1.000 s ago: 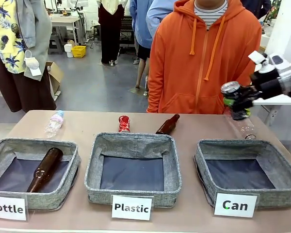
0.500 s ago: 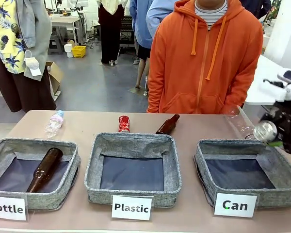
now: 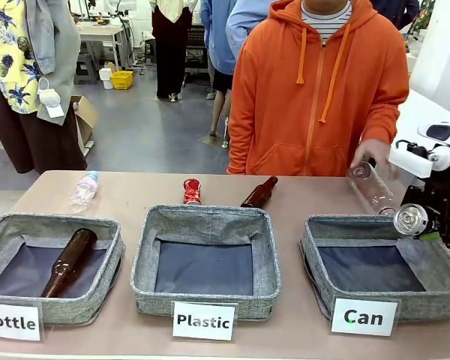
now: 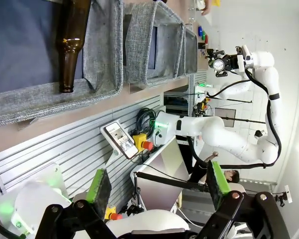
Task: Sort the can waste into the basket.
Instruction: Pick up the can waste from the table and place it in the right Fabric basket.
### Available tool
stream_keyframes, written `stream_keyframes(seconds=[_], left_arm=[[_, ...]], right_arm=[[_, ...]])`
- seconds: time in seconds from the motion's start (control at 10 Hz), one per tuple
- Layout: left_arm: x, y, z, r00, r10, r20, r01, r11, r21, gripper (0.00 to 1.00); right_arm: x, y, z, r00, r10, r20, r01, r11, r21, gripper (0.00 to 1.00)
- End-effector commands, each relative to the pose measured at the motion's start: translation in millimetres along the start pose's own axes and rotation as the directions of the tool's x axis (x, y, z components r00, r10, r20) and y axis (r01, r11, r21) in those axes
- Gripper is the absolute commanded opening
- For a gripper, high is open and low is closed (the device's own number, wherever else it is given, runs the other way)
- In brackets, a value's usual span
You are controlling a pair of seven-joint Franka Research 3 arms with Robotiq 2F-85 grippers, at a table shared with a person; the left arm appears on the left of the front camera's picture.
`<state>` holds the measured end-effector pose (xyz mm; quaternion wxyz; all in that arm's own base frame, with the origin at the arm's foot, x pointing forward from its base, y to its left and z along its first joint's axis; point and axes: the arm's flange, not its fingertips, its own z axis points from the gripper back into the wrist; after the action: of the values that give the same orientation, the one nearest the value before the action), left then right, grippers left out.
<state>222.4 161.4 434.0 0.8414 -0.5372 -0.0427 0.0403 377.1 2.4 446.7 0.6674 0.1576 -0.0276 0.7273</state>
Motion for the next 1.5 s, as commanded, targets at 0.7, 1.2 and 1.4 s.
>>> stream_keyframes(seconds=[0.7, 1.2, 1.4], left_arm=[[1, -4, 0, 1.000, 0.010, 0.002, -0.010, 1.000, -0.017, 1.00], [1, -4, 0, 1.000, 0.010, 0.002, -0.010, 1.000, -0.017, 1.00], [1, -4, 0, 1.000, 0.010, 0.002, -0.010, 1.000, -0.017, 1.00]], right_arm=[[3, -19, 2, 0.976, -0.200, 0.081, 0.208, 0.972, -0.110, 1.00], [-6, -36, 14, 0.583, -0.366, 0.725, 0.405, 0.905, 0.131, 1.00], [-29, -35, 22, 0.359, -0.513, 0.780, 0.443, 0.829, 0.341, 1.00]])
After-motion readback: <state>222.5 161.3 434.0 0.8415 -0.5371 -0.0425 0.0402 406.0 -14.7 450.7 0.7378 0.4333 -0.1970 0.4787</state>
